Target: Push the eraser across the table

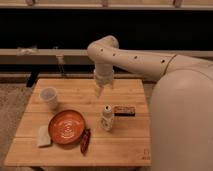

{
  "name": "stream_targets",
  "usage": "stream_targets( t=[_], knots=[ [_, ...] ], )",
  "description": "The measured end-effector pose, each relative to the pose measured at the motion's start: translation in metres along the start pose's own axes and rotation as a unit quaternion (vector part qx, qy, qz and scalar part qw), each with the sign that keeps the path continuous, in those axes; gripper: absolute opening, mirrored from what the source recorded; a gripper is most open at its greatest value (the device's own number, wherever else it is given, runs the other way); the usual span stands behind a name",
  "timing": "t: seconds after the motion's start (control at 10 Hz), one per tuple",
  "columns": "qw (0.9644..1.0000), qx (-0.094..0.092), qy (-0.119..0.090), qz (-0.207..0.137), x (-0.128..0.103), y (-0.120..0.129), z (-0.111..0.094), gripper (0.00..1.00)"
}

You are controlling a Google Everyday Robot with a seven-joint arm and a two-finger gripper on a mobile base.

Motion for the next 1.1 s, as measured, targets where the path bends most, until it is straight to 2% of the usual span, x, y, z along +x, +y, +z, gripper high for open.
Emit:
stream_targets(
  t=[0.3,0.6,0.7,0.9,1.0,1.1],
  knots=[
    [0.9980,-0.001,0.033,0.053,0.020,-0.037,0.044,0.65],
    [0.9916,-0.005,0.070,0.109,0.057,-0.068,0.072,0.65],
    [0.9882,-0.010,0.079,0.131,0.073,-0.078,0.080,0.65],
    [0.9835,-0.024,0.079,0.161,0.091,-0.088,0.090,0.65],
    [0.9812,-0.047,0.069,0.174,0.096,-0.087,0.101,0.65],
    [0.9803,-0.060,0.059,0.179,0.098,-0.088,0.105,0.65]
  ],
)
